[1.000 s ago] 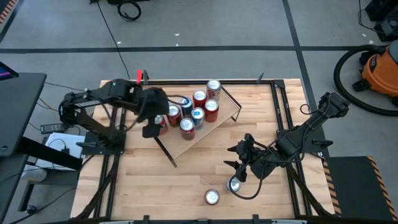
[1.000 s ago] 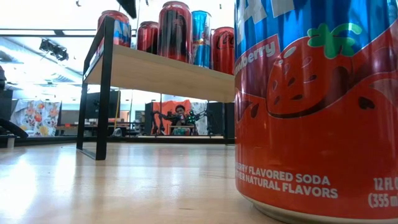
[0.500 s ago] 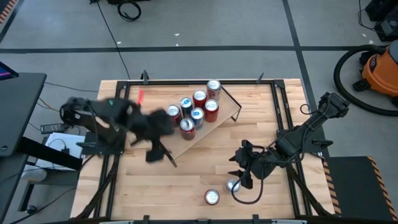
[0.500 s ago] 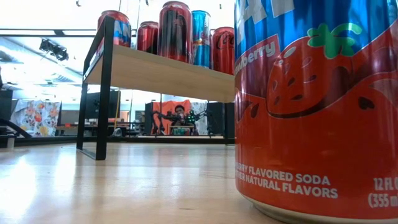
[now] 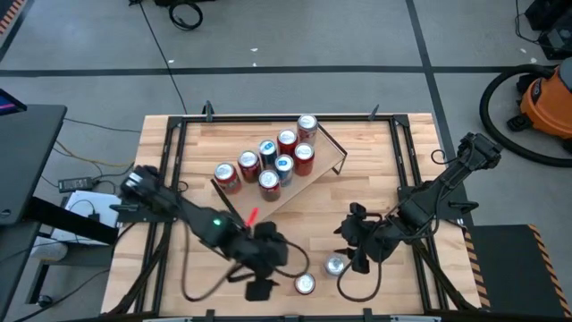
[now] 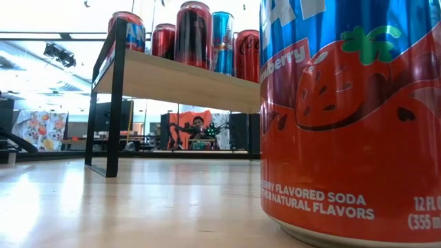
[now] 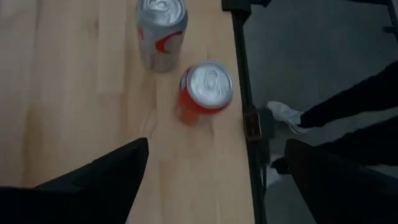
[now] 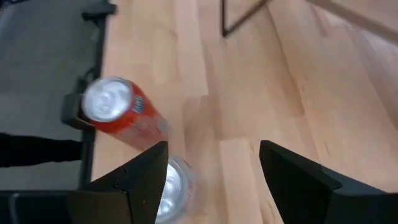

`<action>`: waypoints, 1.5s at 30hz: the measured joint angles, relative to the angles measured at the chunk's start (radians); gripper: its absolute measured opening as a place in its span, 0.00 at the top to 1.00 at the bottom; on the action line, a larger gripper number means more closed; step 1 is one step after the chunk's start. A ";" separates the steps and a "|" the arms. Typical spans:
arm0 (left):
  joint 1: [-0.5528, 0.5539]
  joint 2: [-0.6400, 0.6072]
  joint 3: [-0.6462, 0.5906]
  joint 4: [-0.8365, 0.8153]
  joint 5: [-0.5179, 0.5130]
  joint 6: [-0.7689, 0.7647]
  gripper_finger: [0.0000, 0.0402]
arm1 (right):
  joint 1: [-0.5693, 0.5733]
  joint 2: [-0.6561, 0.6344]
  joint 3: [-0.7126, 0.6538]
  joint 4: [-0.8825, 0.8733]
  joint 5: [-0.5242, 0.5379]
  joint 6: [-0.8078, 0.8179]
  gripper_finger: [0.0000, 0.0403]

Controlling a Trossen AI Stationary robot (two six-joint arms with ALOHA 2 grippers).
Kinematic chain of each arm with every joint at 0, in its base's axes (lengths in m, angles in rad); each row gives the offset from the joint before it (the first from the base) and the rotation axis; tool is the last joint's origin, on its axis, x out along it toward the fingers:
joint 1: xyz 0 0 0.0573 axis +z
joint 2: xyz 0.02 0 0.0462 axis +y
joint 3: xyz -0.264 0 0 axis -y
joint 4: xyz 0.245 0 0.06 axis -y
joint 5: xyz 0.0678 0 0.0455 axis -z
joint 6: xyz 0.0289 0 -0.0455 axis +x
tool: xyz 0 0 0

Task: Place canned beverage on shelf
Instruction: Put the red soda can on the shelf aligned with the other red soda can

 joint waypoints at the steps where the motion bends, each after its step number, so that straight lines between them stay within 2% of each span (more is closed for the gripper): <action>1: 0.001 0.020 0.000 0.026 -0.001 0.005 0.03 | 0.000 0.000 0.000 -0.025 0.003 0.032 0.35; 7: 0.008 0.135 0.000 0.223 -0.002 0.102 0.03 | 0.019 0.000 0.000 -0.206 0.001 0.259 0.35; 15: 0.017 0.248 0.000 0.397 -0.002 0.164 0.03 | 0.083 0.000 0.000 -0.356 0.039 0.410 0.35; 19: 0.015 0.285 0.000 0.457 -0.047 0.226 0.03 | 0.099 0.000 0.000 -0.368 0.050 0.455 0.35; 35: 0.004 0.390 0.000 0.443 -0.012 0.214 0.03 | 0.113 -0.001 0.000 -0.359 0.068 0.503 0.35; 42: 0.004 0.395 0.000 0.437 -0.020 0.175 0.03 | 0.113 -0.002 0.000 -0.360 0.075 0.503 0.35; 45: 0.004 0.395 0.000 0.422 -0.020 0.148 0.07 | 0.113 -0.002 0.000 -0.360 0.083 0.502 0.35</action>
